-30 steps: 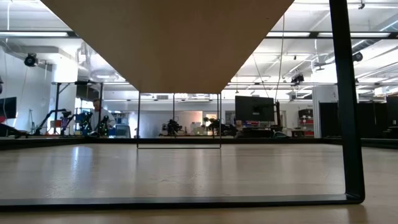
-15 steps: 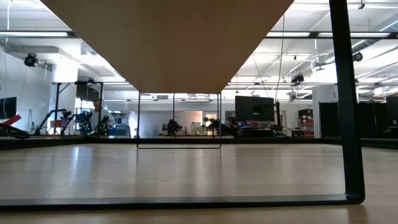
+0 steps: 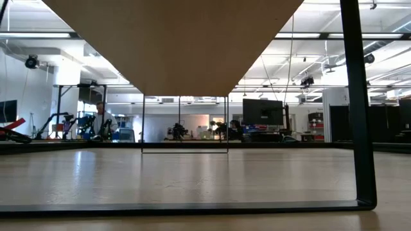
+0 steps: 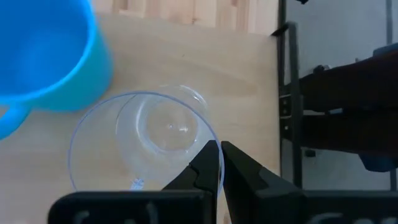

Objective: Stack small to large cups/mugs on shelf
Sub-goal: Put the clear mug on the shelf

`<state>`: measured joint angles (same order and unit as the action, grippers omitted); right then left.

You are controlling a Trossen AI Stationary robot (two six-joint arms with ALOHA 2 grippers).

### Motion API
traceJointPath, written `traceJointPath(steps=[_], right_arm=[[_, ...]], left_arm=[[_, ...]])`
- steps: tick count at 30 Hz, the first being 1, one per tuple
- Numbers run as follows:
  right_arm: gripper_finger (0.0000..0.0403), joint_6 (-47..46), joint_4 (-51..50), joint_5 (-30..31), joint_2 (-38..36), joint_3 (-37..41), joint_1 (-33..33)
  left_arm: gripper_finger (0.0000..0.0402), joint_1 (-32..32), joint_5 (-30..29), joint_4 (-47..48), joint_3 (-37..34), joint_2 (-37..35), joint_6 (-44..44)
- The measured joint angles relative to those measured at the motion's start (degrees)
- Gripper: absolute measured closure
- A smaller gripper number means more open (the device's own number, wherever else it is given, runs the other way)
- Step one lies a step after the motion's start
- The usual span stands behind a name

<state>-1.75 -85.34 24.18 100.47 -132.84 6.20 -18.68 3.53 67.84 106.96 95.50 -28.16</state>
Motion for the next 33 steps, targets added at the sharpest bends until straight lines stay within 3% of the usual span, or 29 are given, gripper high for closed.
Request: traceJointPath(steps=[8, 14, 33], right_arm=[[0.0394, 1.8, -2.8, -0.1, -0.1, 0.0, 0.0], [0.0394, 1.8, -4.6, -0.7, -2.1, 0.0, 0.2], [0.0394, 3.8, -4.7, -3.8, -6.9, 0.9, 0.2]], left_arm=[[0.0402, -2.1, -0.2, 0.1, 9.2, 7.8, -0.4], [0.0402, -3.6, -1.0, 0.6, 12.6, 11.4, -6.1], [0.0402, -4.6, -3.8, 0.2, 12.8, 14.4, -9.2]])
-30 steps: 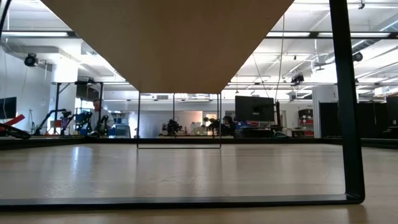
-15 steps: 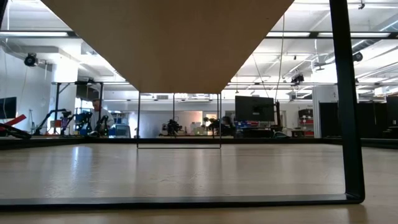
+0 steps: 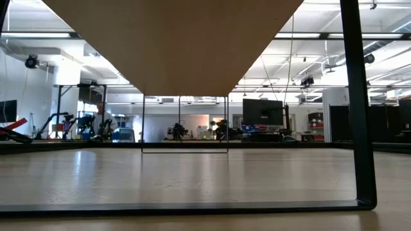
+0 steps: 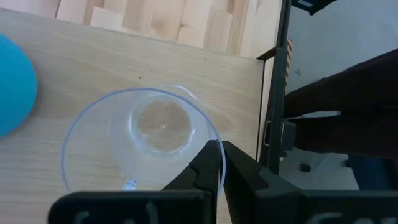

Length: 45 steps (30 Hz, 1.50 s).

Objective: Stack small to large cups/mugs on shelf
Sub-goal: Put the clear mug on the shelf, then adjust the light blue mug

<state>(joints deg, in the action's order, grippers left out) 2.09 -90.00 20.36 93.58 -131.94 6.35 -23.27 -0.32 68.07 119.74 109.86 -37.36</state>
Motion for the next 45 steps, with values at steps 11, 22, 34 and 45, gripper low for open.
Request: traceJointPath(steps=[11, 22, 34, 45], right_arm=[[0.0394, 0.7, 0.0, 0.0, -1.3, 2.3, 0.0], [0.0394, -0.5, 0.0, 0.0, -2.8, 2.6, 0.0], [0.0394, -0.6, 0.0, 0.0, -2.8, 2.6, 0.0], [0.0394, -2.6, 0.0, -2.6, -2.9, 2.6, 0.0]], left_arm=[[0.0402, 0.0, 1.3, -0.2, -0.5, 0.0, 0.2], [0.0365, 0.2, 1.8, -1.4, -1.1, -0.1, 0.1], [0.0327, 0.4, 1.8, -7.3, -1.1, 0.0, 0.2], [0.0327, 1.5, 1.5, -7.4, -1.1, -0.9, 0.2]])
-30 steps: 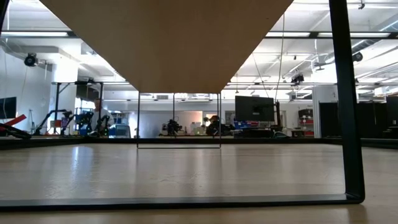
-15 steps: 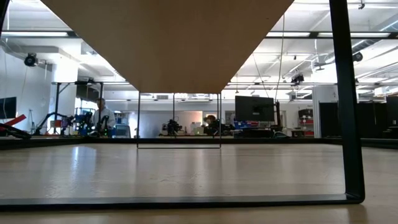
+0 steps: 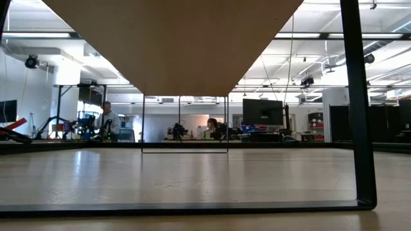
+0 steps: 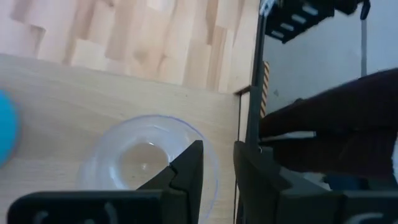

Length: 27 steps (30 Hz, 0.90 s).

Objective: Stack small to large cups/mugs on shelf
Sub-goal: Adjust the light blue mug

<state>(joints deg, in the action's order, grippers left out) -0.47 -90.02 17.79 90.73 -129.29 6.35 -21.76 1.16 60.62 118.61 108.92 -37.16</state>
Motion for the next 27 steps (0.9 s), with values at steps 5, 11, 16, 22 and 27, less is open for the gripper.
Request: traceJointPath(steps=[5, 11, 16, 22, 27], right_arm=[[0.0394, -1.2, 0.1, -7.5, 0.0, 1.5, 0.7], [0.0394, -4.0, 0.9, -5.9, 0.0, 8.0, 1.8], [0.0394, -4.0, 7.1, -6.0, 0.1, 15.7, 2.3], [0.0394, -4.0, 18.1, -6.0, 0.1, 23.4, 2.3], [0.0394, -6.0, 23.4, -5.9, 0.1, 28.7, 2.3]], left_arm=[[0.0327, 1.1, -5.1, 0.2, 0.0, -2.5, 1.5], [0.0353, 2.0, -13.4, 0.9, 0.0, -6.0, 8.9], [0.0397, 4.2, -15.1, 5.9, 0.0, -6.6, 9.4], [0.04, 6.5, -15.3, 9.5, -1.1, -6.4, 9.5], [0.0401, 7.8, -15.4, 9.4, -1.5, -6.2, 12.1]])
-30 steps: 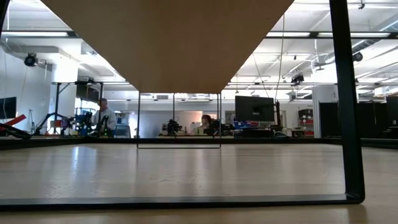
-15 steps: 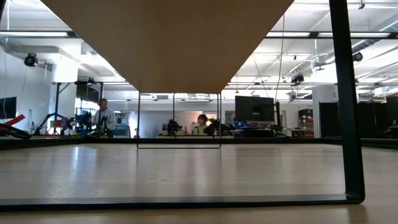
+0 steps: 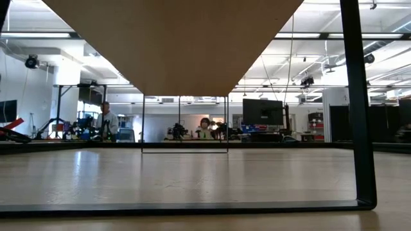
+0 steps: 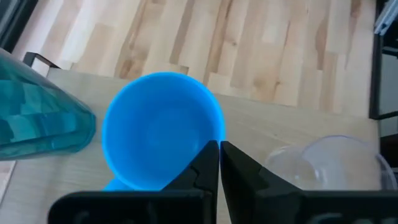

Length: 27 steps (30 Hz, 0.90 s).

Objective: Stack small to large cups/mugs on shelf
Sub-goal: Adjust the light blue mug

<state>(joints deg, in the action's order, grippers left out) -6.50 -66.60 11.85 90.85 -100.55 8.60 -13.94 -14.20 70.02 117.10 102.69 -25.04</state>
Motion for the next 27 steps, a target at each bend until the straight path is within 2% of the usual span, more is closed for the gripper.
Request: traceJointPath(steps=[6, 11, 27], right_arm=[[0.0394, 0.0, 8.7, -0.2, 0.0, 5.2, -0.8], [0.0394, -1.9, 11.6, -0.2, 0.0, 8.3, -2.3], [0.0394, -2.4, 17.9, -1.6, 0.5, 10.1, -3.1]], left_arm=[[0.0401, 2.0, -0.2, 0.0, -0.6, 0.0, 0.5], [0.0401, 3.6, -0.2, -0.3, -2.2, 0.0, 0.5], [0.0402, 4.2, 0.4, -2.9, -4.8, 0.0, 0.3]])
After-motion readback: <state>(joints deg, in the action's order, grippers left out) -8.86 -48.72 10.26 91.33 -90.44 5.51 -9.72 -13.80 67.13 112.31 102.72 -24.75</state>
